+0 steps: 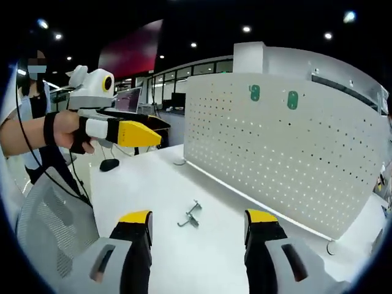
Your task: Insert the hook assembly into the mounting plate slot until the hook locks in place.
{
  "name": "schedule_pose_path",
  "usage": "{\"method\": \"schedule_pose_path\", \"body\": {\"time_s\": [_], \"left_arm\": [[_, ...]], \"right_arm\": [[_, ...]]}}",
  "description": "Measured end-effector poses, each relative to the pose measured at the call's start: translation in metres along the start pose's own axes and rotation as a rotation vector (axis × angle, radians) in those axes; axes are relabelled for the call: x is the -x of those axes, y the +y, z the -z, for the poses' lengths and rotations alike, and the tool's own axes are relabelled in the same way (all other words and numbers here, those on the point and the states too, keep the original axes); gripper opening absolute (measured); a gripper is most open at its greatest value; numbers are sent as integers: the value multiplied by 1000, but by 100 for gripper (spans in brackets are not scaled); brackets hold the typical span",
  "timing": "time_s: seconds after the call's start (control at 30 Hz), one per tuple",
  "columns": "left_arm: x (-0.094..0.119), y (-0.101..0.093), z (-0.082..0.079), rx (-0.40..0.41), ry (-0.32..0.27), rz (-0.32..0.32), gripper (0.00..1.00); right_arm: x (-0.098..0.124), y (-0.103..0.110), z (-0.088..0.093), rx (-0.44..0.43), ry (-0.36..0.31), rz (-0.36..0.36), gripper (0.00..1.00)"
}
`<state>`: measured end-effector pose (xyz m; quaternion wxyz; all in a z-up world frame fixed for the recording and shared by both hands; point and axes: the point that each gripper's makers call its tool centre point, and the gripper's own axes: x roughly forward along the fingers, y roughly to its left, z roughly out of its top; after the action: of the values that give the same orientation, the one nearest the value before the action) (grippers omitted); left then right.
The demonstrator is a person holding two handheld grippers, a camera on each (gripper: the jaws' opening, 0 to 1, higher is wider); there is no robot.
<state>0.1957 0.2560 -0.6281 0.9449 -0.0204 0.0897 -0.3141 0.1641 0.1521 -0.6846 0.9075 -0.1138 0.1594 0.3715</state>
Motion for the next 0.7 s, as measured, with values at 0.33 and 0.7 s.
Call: {"method": "schedule_pose_path", "body": {"time_s": [0.33, 0.7], "left_arm": [[11, 1, 13, 23, 8, -7, 76], [22, 4, 27, 30, 28, -15, 79]], "right_arm": [[-19, 1, 7, -11, 33, -30, 59], [-36, 1, 20, 3, 91, -57, 58]]}}
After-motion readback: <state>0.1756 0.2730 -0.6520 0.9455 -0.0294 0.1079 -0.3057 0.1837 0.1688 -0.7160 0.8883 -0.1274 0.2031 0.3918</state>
